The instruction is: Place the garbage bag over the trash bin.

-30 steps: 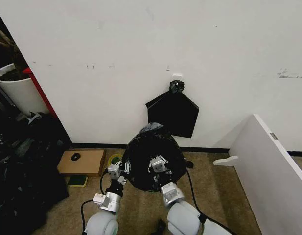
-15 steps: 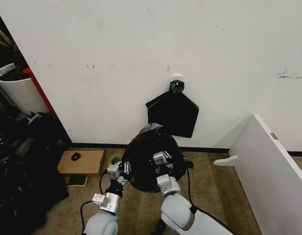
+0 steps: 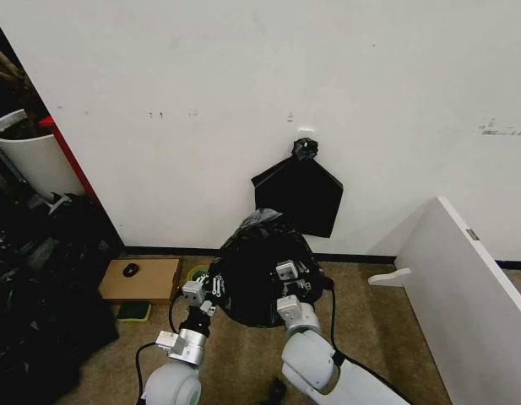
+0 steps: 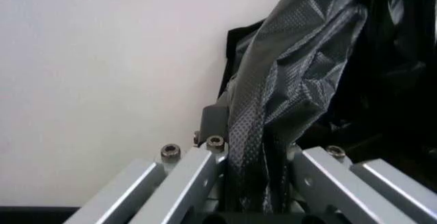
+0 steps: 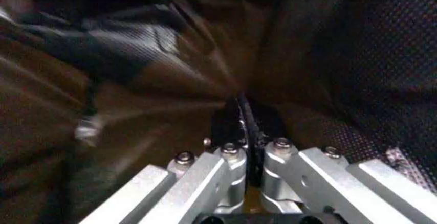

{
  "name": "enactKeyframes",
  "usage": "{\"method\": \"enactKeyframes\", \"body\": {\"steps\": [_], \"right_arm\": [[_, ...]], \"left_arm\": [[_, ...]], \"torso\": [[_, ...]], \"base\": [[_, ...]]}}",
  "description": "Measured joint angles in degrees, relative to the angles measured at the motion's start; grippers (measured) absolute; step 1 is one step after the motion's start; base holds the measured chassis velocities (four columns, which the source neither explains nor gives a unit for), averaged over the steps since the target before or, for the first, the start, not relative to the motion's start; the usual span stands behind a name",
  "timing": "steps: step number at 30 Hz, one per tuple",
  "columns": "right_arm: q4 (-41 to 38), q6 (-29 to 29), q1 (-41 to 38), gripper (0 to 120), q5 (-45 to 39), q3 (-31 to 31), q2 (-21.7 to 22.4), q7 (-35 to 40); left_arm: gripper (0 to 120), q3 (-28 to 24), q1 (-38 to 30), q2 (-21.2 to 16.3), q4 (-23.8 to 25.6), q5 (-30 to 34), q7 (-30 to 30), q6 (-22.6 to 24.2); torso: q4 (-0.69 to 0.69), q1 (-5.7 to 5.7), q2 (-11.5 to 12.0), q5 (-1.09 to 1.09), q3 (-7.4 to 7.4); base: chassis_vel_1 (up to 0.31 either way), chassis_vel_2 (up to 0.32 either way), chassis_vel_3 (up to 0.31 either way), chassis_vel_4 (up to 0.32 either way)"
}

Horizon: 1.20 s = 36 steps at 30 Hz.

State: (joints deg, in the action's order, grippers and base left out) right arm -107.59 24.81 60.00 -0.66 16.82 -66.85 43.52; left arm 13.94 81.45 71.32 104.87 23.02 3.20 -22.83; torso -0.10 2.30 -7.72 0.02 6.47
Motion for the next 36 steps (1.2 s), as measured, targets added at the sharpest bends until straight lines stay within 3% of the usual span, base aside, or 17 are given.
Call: {"method": "enactKeyframes", "body": {"steps": [6, 11, 15, 20, 23, 26, 36], "right_arm": [[-1.45, -4.13, 0.21, 0, -1.63, 2.11, 0.59, -5.09], [-0.62, -4.87, -0.57, 0, -4.56, 3.95, -0.55, -6.15], [0.2, -4.98, -1.98, 0, -9.34, 6.05, -1.51, -6.92], [1.07, -2.4, -3.93, 0, -15.44, 7.62, -3.22, -5.27], [2.78, 1.46, -6.54, 0, -24.16, 8.09, -6.2, 0.54], [4.95, 2.06, -8.08, 0, -27.07, 7.61, -8.24, 3.81], [13.33, 2.89, -12.38, 0, -28.05, 4.99, -13.85, 7.23]], "left_arm": [[3, -0.13, -0.75, 0.35, -2.52, -0.48, 0.62, -0.39], [3, -1.23, -1.02, 0.92, -3.23, -0.78, 0.14, -0.78], [3, -1.57, -1.46, 1.13, -4.0, -1.19, -0.34, -1.57], [3, -1.94, -1.56, 1.3, -4.69, -2.19, -1.65, -3.41], [3, -1.94, -1.17, 1.39, -4.83, -3.26, -3.36, -5.64], [3, -1.66, -0.58, 1.19, -4.8, -4.11, -4.15, -6.71], [3, -0.92, 1.91, 0.49, -3.53, -6.06, -6.06, -8.93]], "torso": [[0.04, 0.0, 0.0, 0.04, 0.0], [-0.02, 0.0, 0.0, -0.02, 0.0], [0.02, 0.0, 0.0, 0.0, 0.0], [0.0, 0.0, 0.0, -0.01, 0.0], [0.01, 0.0, 0.0, -0.01, 0.0], [0.01, 0.0, 0.0, 0.0, 0.0], [0.01, 0.0, 0.0, 0.0, 0.0]], "base": [[0.0, 0.0, 0.0, 0.0], [0.0, 0.0, 0.0, 0.0], [0.0, 0.0, 0.0, 0.0], [0.0, 0.0, 0.0, 0.0], [0.0, 0.0, 0.0, 0.0], [0.0, 0.0, 0.0, 0.0], [0.0, 0.0, 0.0, 0.0]]}}
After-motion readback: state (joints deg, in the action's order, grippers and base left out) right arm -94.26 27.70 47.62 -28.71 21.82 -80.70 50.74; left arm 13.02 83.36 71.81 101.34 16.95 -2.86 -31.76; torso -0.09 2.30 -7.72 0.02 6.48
